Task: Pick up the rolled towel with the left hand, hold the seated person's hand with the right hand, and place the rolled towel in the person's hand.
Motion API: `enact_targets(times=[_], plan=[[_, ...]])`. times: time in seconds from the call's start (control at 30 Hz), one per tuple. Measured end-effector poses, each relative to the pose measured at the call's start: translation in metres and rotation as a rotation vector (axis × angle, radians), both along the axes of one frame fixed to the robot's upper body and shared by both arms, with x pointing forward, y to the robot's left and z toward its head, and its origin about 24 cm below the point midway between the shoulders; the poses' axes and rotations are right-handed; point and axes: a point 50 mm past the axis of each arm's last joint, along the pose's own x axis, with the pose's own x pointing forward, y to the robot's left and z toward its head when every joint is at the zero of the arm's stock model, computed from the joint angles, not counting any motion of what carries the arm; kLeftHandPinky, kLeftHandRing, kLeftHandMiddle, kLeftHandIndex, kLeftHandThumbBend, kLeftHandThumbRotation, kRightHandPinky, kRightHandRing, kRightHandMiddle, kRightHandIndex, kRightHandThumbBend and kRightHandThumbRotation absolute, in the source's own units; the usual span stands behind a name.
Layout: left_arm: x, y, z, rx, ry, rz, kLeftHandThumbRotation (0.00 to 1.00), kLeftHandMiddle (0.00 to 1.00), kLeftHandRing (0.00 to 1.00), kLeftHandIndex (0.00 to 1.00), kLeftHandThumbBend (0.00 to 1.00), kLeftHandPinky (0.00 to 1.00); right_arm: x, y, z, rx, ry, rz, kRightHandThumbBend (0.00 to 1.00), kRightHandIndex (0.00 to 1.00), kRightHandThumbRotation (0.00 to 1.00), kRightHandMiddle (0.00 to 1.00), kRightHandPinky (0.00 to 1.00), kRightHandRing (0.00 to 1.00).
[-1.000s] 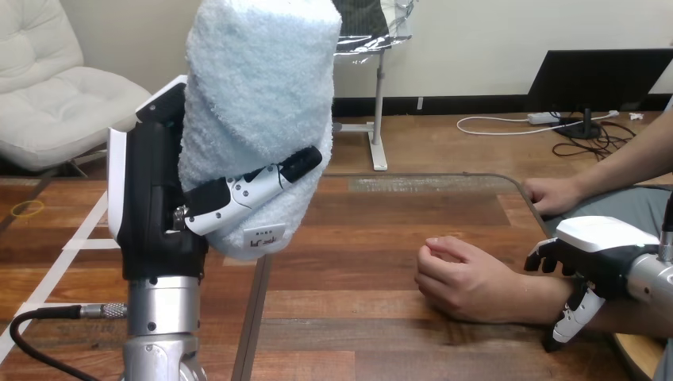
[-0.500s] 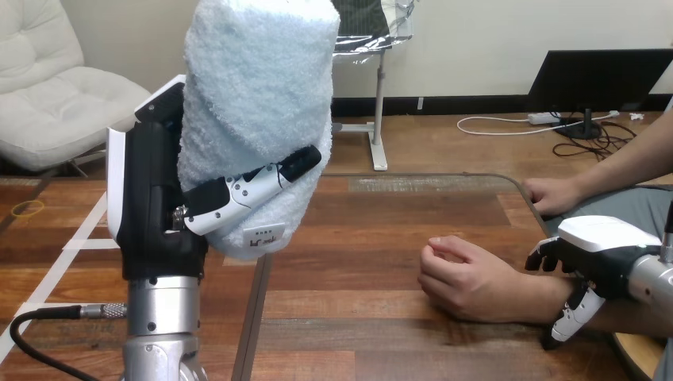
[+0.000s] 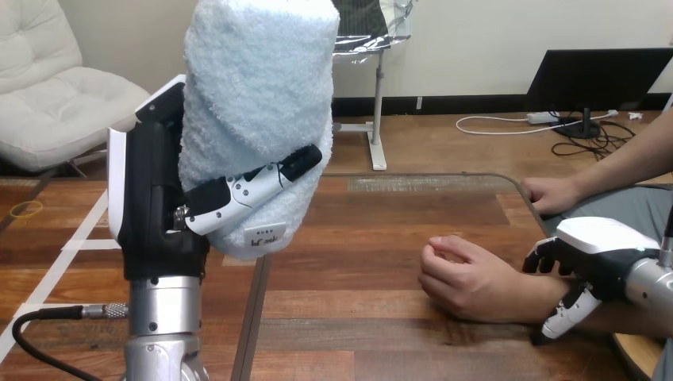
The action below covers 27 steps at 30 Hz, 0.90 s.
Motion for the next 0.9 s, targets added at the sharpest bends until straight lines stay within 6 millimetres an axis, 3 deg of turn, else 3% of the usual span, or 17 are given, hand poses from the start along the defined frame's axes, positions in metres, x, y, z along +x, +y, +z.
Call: enact_targets(times=[0.27,0.9], plan=[[0.0000,0.0004,0.0000,-0.002,0.000,0.002,0.00,0.30,0.23,0.35,0.53,0.17,-0.0005,0.0032,-0.0034,0.015,-0.018,-0.006,0.91,0.78,0.47,0.78,0.55,0.76],[-0.0002,0.0024,0.0002,-0.027,-0.005,0.001,0.00,0.30,0.23,0.35,0.56,0.17,-0.0025,0.0090,-0.0063,0.078,-0.032,-0.016,0.89,0.73,0.40,0.73,0.53,0.68]])
